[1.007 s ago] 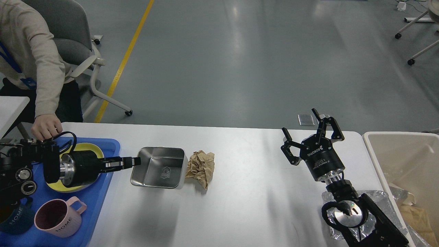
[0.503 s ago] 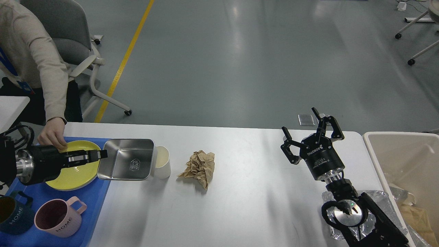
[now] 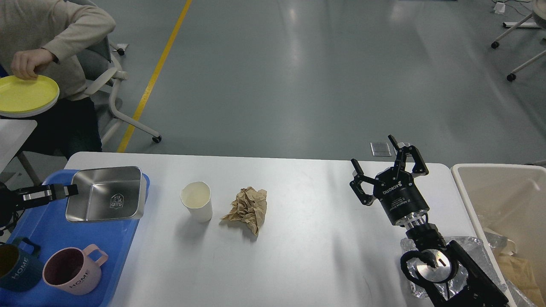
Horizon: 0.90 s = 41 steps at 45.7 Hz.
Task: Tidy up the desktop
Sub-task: 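Lift the steel tray and carry it over the blue tray, then lower the steel tray onto the blue tray and release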
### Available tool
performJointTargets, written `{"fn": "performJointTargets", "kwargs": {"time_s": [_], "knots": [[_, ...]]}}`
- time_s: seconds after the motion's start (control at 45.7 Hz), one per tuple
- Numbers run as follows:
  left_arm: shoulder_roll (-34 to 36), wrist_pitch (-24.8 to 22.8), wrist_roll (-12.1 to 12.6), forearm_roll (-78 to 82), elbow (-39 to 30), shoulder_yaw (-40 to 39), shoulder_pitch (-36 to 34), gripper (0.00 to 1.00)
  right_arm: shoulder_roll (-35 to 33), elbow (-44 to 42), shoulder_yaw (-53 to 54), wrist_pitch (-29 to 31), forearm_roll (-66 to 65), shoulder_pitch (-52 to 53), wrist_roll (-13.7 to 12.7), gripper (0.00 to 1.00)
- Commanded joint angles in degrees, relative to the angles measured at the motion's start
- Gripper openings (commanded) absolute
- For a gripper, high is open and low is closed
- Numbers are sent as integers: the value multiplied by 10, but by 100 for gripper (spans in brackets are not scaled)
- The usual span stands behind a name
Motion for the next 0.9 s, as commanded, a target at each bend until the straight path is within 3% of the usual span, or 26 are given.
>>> {"fn": "performJointTargets", "kwargs": {"time_s": [0.0,0.372,0.876], "knots": [[-5,-2,-12,-3,19,1,5,3,0,0,0,0,0,1,0,100],[-50,-18,-62,-2,134,2,34,3,-2,-1,0,0,0,-4,0,100],[-142,-33,-77,5,307,3,56,3,-3,-2,0,1,0,-5,0,100]]}}
